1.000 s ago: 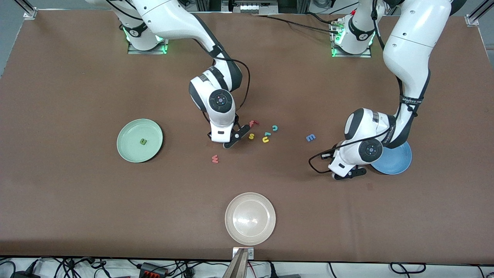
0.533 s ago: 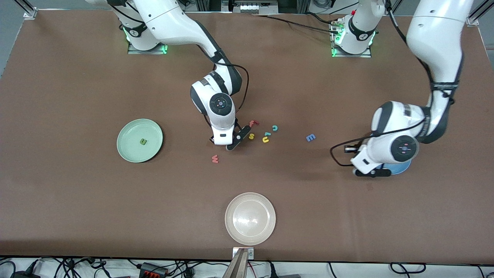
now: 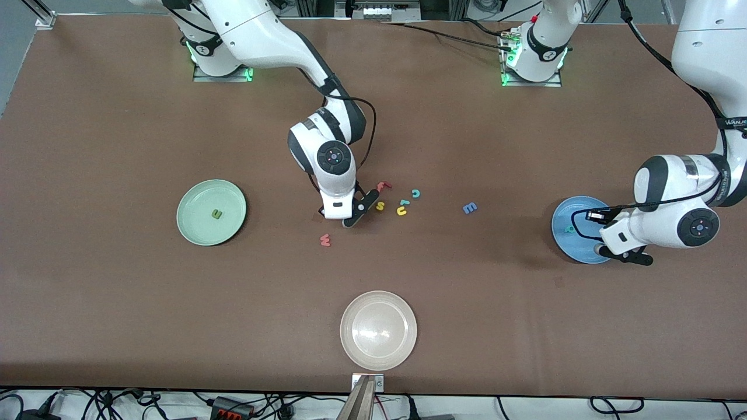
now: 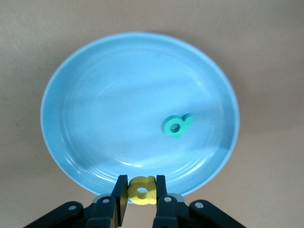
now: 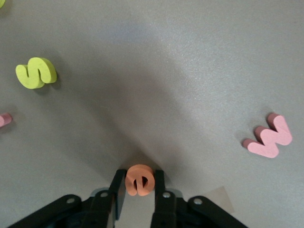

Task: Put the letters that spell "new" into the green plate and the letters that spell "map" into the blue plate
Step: 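Carry the orange e to the green plate and open the right gripper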

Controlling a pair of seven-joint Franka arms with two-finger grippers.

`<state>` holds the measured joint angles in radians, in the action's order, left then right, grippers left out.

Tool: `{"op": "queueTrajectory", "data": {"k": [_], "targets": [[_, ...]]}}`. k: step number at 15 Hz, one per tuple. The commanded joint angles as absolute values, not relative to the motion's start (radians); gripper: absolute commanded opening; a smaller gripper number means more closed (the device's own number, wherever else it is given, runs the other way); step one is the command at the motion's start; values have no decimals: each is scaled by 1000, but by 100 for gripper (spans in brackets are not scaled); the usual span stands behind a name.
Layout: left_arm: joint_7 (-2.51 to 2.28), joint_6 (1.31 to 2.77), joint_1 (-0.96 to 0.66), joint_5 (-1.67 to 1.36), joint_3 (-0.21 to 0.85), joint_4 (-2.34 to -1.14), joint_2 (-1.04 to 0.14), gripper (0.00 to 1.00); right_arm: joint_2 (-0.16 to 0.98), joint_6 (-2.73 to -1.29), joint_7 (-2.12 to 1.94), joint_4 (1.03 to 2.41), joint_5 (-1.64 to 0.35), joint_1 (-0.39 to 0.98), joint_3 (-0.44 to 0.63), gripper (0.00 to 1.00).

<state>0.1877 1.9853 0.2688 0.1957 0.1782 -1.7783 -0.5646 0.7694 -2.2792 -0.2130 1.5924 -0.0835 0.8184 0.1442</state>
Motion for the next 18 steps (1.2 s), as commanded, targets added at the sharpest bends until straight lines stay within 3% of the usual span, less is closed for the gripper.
{"op": "queueTrajectory", "data": {"k": [1,3,4,5,6,9,11,14,18], "targets": [[199,2101,293,221,192,-1896,-554,10,770,-2276,-239,1572,-94,816,146,14],[201,2143,296,221,192,-1917,-558,19,720,-2258,-244,1575,-84,796,155,12],[201,2143,296,221,190,-1916,-560,43,692,-2212,-241,1578,-86,772,159,9],[199,2138,296,221,192,-1911,-557,91,658,-2151,-235,1577,-89,747,172,9],[202,2134,298,221,193,-1908,-552,100,634,-2093,-229,1577,-89,720,190,9],[202,2087,293,221,212,-1890,-508,100,588,-1950,-225,1594,-81,647,285,9],[192,1986,290,219,270,-1843,-482,100,566,-1940,-239,1647,-81,635,363,9],[212,1907,290,219,368,-1786,-482,100,509,-1997,-235,1777,-84,608,377,9],[311,1933,249,221,501,-1790,-509,100,502,-2117,-222,1906,-92,594,377,10]]}}
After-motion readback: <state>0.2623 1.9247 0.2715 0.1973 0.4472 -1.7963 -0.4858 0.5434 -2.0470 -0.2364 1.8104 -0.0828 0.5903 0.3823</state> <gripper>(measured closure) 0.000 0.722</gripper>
